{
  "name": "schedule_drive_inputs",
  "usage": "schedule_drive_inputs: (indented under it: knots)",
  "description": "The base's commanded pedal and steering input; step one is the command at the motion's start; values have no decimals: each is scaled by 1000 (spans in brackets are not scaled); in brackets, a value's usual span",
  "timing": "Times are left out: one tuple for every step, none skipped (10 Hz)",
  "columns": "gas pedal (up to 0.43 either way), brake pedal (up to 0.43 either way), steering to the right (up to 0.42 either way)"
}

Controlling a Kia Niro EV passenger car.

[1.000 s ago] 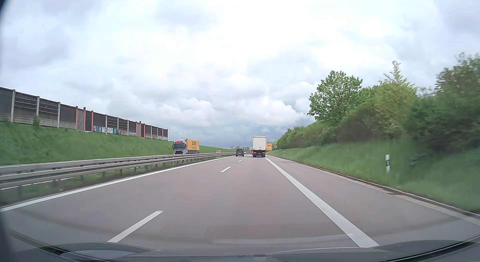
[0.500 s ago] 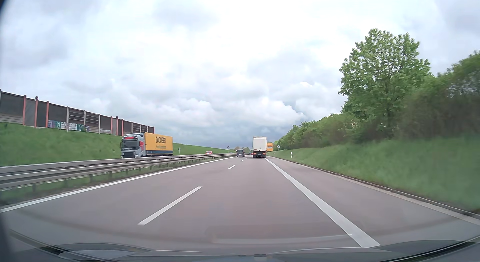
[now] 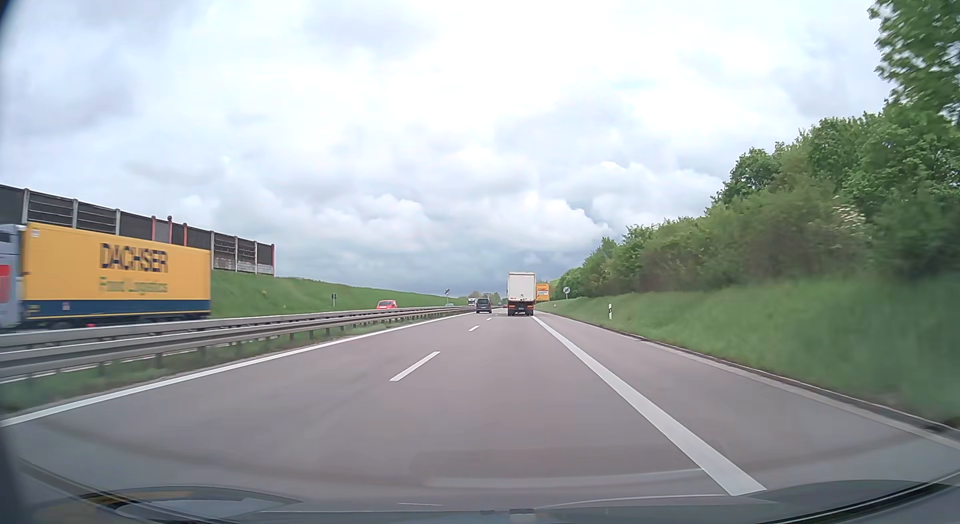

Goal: Follow the waypoints while adhering to traffic rules and regulations

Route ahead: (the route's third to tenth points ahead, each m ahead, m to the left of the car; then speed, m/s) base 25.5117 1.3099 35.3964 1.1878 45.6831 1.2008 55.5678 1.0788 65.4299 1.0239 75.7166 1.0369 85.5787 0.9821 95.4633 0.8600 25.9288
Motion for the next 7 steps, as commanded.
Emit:
schedule_drive_inputs:
  knots:
    - [110,12,-2]
    - [118,6,-1]
    - [118,12,-1]
    - [118,12,0]
    - [138,12,2]
    - [209,12,2]
    - [220,12,3]
